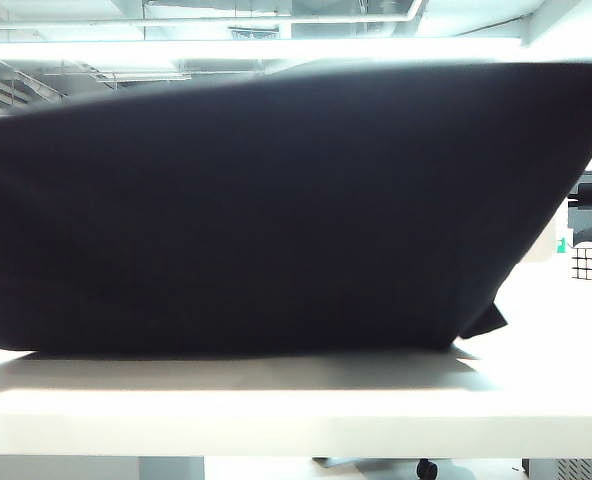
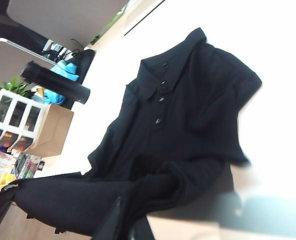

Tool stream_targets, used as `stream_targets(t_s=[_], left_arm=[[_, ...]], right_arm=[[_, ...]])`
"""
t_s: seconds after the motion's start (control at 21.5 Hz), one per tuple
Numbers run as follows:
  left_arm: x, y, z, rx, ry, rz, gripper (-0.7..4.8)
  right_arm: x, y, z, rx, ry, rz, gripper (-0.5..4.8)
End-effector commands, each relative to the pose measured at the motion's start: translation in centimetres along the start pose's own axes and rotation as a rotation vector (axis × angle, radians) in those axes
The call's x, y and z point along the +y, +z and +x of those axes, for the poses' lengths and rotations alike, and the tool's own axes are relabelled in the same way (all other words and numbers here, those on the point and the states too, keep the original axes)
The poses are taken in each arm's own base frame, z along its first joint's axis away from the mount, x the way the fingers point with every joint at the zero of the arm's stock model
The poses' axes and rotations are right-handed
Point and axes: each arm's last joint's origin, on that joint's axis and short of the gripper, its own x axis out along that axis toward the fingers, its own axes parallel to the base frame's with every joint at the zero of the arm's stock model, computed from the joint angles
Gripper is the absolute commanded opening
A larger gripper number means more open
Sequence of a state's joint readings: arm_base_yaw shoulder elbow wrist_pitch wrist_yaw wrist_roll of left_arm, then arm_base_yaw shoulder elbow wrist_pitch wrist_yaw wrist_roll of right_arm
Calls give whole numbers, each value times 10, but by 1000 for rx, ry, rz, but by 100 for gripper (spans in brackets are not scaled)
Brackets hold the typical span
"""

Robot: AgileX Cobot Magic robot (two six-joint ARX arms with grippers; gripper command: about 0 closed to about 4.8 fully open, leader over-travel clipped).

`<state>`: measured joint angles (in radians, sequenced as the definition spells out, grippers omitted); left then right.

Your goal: Fold the bottom side of the T-shirt horizontally towards the center, about one-third of the way, then fold the sleeve back towards the center, creating a straight line along the edge of the T-shirt, and finally fold the bottom of the T-shirt up towards the top, creating a neat rectangle.

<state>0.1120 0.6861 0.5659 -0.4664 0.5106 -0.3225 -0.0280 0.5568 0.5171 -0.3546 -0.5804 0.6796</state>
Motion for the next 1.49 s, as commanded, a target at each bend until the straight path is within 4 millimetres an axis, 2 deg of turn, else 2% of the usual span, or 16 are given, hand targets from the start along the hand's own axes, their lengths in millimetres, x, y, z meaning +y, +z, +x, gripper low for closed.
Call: stream_targets(t_s=[0.05,0.28,0.33,0.37,0.42,0.6,0.74,0.93,1.07,1.16,1.49], left_arm=[[9,30,32,-63,-32,3,-6],[25,81,90,-80,-67,11,-6],[29,96,108,-70,-85,6,-6],[31,103,116,-63,-85,2,-6],[34,115,135,-48,-86,0,-6],[38,132,165,-27,-93,1,-6],[38,144,197,-8,-110,11,-6],[38,149,220,9,-112,17,-6],[42,150,240,8,-81,19,-6],[46,149,243,-13,-25,22,-6],[56,148,249,-65,92,42,-6]], right_arm=[[-6,26,34,-17,50,-37,-4],[-21,76,97,-1,60,-70,-4],[-24,90,116,27,65,-81,-4],[-25,97,124,35,66,-87,-4],[-29,110,141,47,61,-85,-4],[-38,130,169,49,48,-97,-4],[-51,141,195,67,34,-81,-4],[-63,143,211,81,13,-66,-4],[-82,145,228,78,-38,-64,-4],[-92,150,231,64,-53,-59,-4],[-105,171,230,-1,-84,-62,-4]])
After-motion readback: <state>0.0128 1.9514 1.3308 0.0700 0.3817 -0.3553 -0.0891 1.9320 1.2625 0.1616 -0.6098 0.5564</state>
